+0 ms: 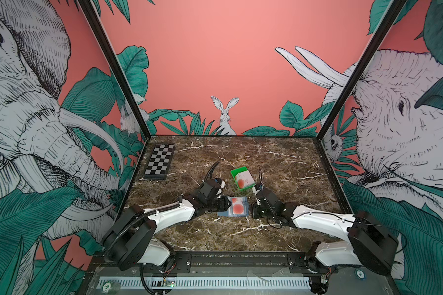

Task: Insert credit cards into a card holder
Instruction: Insert the credit card into the card slot, then turn over the card slot at the card holder.

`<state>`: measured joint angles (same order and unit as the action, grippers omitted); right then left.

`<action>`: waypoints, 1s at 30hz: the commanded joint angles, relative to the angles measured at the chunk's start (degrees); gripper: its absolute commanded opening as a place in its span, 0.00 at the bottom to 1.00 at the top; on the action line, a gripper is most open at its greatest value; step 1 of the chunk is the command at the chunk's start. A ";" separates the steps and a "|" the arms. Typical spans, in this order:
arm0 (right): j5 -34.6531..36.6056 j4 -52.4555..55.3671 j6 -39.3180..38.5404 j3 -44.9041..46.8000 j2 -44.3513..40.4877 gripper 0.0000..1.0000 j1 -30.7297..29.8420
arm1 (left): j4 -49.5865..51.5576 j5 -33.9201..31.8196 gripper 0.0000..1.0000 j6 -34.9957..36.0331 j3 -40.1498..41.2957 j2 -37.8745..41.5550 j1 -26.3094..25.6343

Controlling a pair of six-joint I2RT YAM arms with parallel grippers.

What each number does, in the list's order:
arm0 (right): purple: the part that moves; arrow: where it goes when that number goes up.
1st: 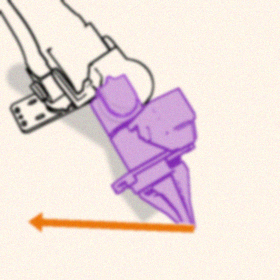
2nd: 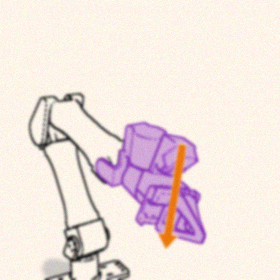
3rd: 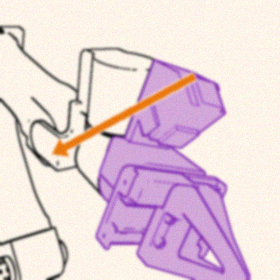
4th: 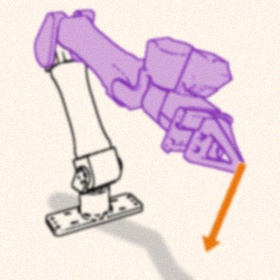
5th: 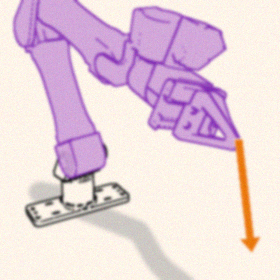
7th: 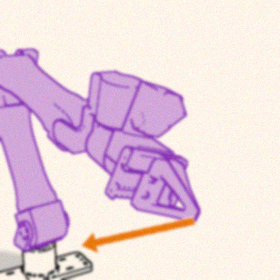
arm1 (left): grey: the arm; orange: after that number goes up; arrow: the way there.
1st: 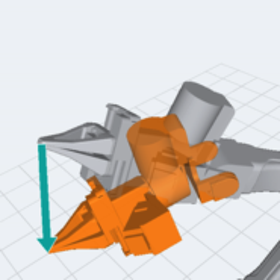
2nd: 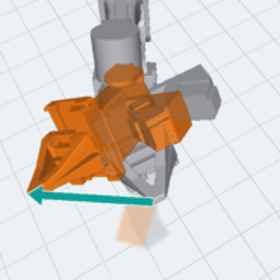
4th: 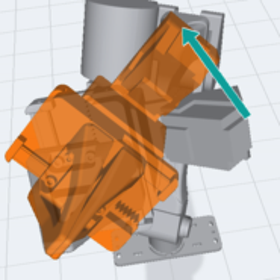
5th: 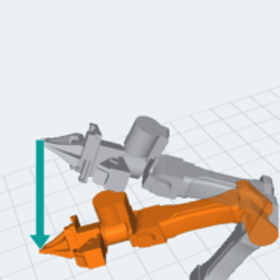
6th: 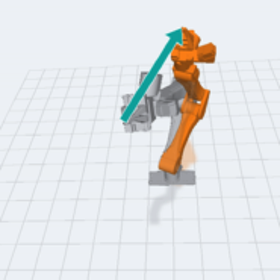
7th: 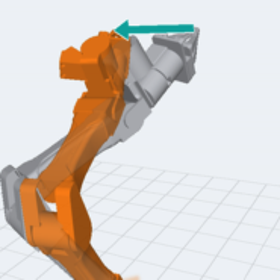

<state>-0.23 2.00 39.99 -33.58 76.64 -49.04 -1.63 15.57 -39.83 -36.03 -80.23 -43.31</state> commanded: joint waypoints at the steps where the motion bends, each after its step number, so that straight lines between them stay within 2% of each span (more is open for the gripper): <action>1: 0.11 -0.48 1.04 -0.68 -0.12 0.15 -0.36 | -0.48 -2.00 0.25 0.59 -1.50 -0.66 -0.67; 6: -2.93 -3.65 2.48 0.18 1.31 0.14 -0.36 | 0.13 -2.48 0.24 0.11 -2.64 -2.28 -0.86; 13: -8.58 -9.00 1.81 -2.06 8.33 0.14 -0.37 | -0.38 -2.28 0.19 -0.79 -5.86 -7.82 -0.85; 18: -7.24 -12.99 4.07 -2.11 11.32 0.14 -0.36 | -0.04 -1.87 0.17 -0.87 -6.43 -9.95 -0.88; 24: -4.41 -11.38 5.31 -2.41 10.63 0.16 -0.36 | -0.66 1.03 0.16 0.02 -7.28 -12.87 -0.81; 30: -4.27 -10.00 5.02 -3.58 11.02 0.17 -0.36 | -0.55 -0.87 0.12 -0.41 -5.81 -11.82 -0.86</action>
<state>-5.98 -8.08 44.69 -35.55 87.44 -49.10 -2.09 15.42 -40.27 -42.11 -93.19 -43.94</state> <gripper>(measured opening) 0.171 0.120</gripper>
